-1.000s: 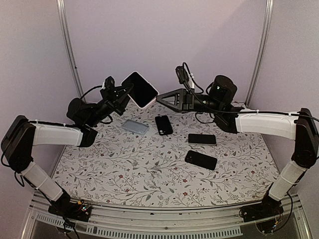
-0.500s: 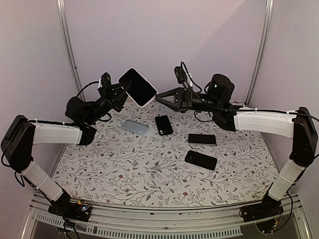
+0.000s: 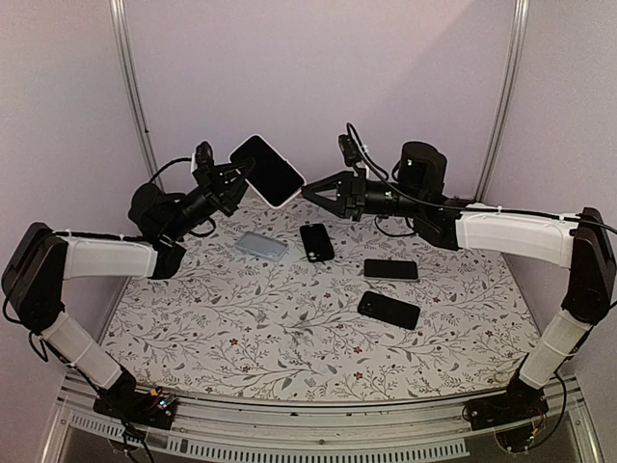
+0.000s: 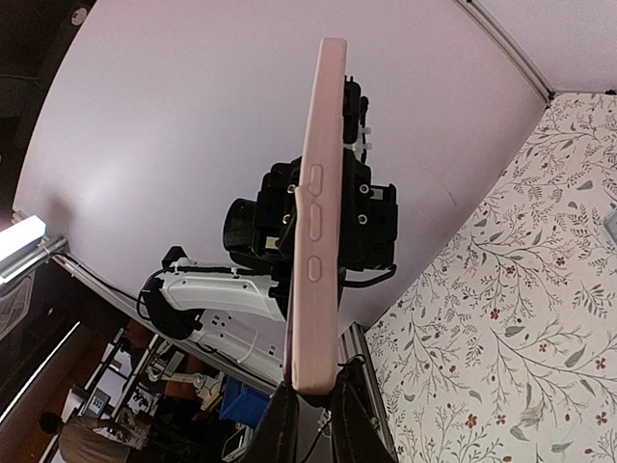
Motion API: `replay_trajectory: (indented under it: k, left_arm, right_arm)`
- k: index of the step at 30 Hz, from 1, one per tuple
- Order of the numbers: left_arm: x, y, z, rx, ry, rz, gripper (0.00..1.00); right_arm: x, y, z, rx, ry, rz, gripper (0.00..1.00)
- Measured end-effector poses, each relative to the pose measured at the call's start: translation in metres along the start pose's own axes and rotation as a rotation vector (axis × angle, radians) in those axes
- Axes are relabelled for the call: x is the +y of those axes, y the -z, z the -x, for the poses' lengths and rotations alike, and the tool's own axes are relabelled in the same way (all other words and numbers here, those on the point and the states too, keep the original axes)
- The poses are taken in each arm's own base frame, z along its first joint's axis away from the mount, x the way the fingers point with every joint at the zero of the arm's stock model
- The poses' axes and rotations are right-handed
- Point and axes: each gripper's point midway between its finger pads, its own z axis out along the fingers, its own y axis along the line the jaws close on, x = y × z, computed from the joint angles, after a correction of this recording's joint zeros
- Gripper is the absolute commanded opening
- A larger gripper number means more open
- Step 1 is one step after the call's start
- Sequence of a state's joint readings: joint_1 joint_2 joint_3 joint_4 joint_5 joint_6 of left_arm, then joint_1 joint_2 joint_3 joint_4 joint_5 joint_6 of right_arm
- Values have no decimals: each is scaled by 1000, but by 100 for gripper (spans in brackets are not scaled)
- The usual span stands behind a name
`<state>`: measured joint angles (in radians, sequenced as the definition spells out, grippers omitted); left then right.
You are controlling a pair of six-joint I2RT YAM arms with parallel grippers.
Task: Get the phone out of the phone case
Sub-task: Remove the bottom right corner of the phone case from the phone.
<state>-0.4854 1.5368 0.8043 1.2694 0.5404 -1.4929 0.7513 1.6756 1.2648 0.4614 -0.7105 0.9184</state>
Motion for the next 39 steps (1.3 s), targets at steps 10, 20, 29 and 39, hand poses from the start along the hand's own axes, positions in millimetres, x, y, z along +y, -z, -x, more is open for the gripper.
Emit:
replay_trajectory:
  k: [10,20,29,39]
  left_arm:
    - [0,-2,3,0,-57,26,0]
    - [-8,0,2,10,-127,44,0]
    - [-7,0,-1,26,-130,44,0]
    - [-9,-1,1,18,-92,30,0]
  right_arm:
    - [-8,0,2,0,-18,-53,11]
    - [-15,-1,-1,3,-39,-84,12]
    - [-18,-1,-3,9,-49,-95,19]
    - [-13,-3,1,10,-27,-60,24]
